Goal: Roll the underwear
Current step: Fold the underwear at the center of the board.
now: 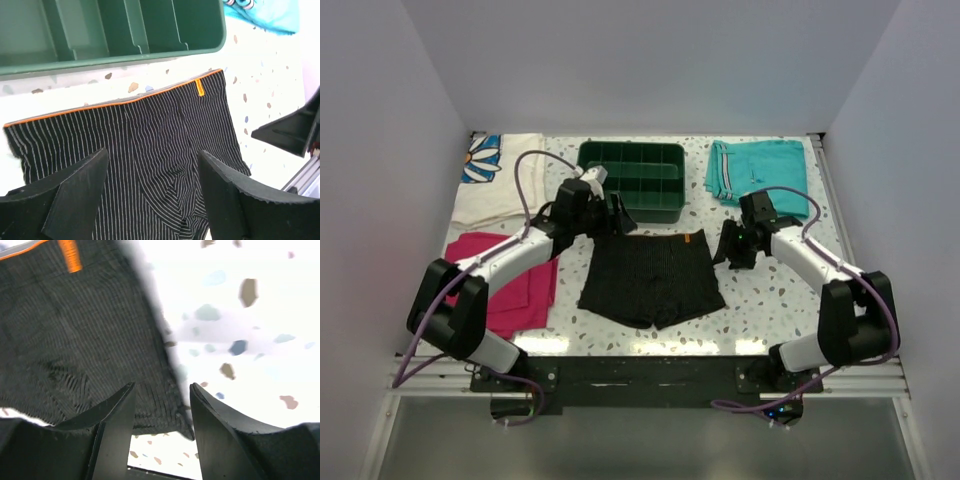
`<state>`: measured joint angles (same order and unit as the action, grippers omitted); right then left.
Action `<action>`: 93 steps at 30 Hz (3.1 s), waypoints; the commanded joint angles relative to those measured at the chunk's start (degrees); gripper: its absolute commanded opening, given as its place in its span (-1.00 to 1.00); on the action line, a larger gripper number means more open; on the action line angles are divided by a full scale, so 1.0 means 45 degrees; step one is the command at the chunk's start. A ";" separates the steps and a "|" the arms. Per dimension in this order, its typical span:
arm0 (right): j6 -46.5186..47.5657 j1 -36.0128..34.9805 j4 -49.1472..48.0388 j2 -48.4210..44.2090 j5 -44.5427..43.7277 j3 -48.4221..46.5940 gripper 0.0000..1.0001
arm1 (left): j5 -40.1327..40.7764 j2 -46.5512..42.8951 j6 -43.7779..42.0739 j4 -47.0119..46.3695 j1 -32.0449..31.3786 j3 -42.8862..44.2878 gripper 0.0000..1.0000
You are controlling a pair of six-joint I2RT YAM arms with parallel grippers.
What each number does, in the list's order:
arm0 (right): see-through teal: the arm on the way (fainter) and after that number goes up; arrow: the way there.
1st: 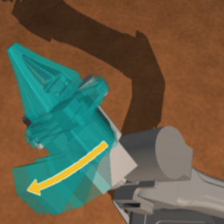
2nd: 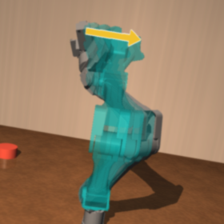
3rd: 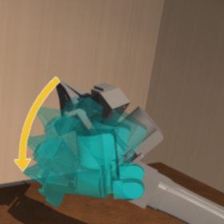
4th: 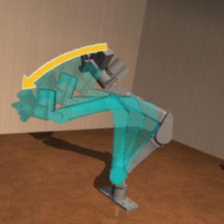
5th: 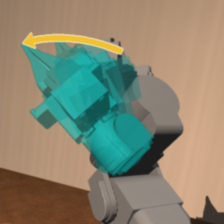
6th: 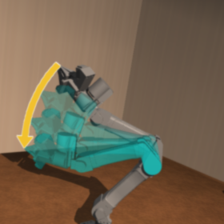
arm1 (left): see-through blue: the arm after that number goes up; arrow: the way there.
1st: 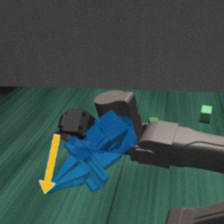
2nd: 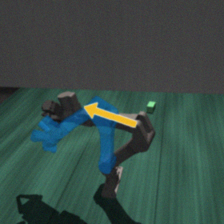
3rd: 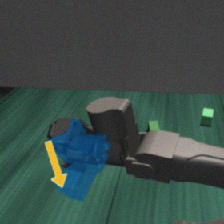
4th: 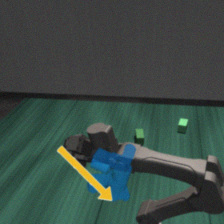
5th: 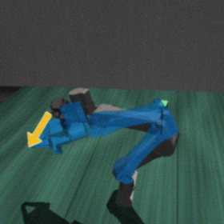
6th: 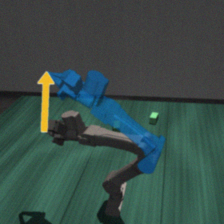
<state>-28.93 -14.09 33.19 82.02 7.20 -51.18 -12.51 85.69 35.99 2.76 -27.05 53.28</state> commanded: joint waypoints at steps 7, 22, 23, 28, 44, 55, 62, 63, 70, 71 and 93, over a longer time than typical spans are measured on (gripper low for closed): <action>0.0101 0.0590 0.0066 -0.0938 0.0002 0.0922 -0.02 | 0.0085 0.2108 -0.1181 0.1806 -0.2306 0.3604 0.53; -0.1519 0.1939 0.0418 -0.4416 0.1114 0.3930 -0.08 | 0.1547 0.8592 -0.0517 0.5204 -0.4672 1.1240 0.43; -0.1579 0.1958 0.0398 -0.4572 0.1114 0.4067 -0.09 | 0.1570 0.9020 -0.0478 0.5303 -0.4692 1.1440 0.43; -0.1580 0.1959 0.0496 -0.5042 0.1133 0.4693 -0.09 | 0.1979 0.9688 -0.0302 0.5440 -0.4771 1.2066 0.43; -0.1443 0.1939 -0.0364 -0.4516 0.2052 0.5436 -0.11 | 0.2292 1.1192 -0.0204 0.5890 -0.4810 1.4313 0.39; -0.1208 0.1939 -0.0461 -0.4632 0.2052 0.5143 -0.11 | 0.2605 1.1856 -0.0009 0.6065 -0.4790 1.4918 0.33; -0.1286 0.1939 -0.0598 -0.5686 0.2462 0.5025 -0.11 | 0.2605 1.2051 0.0030 0.6182 -0.4712 1.5289 0.33; -0.1325 0.1958 -0.0598 -0.5900 0.2404 0.5025 -0.11 | 0.2624 1.2090 0.0030 0.6221 -0.4712 1.5309 0.33; -0.1501 0.1939 -0.1710 -0.5259 0.3515 0.5298 -0.11 | 0.2644 1.2266 0.0069 0.6514 -0.4692 1.5544 0.26; -0.1501 0.1939 -0.2059 -0.5084 0.3594 0.5337 -0.11 | 0.2644 1.2286 0.0069 0.6534 -0.4673 1.5544 0.23; -0.0935 0.1939 -0.2747 -0.3422 0.3966 0.5572 -0.21 | 0.2586 1.2246 0.0323 0.7119 -0.4673 1.5699 0.17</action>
<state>-34.41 -5.34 21.32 66.37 24.93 -26.59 -0.95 140.31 36.51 32.99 -48.40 120.88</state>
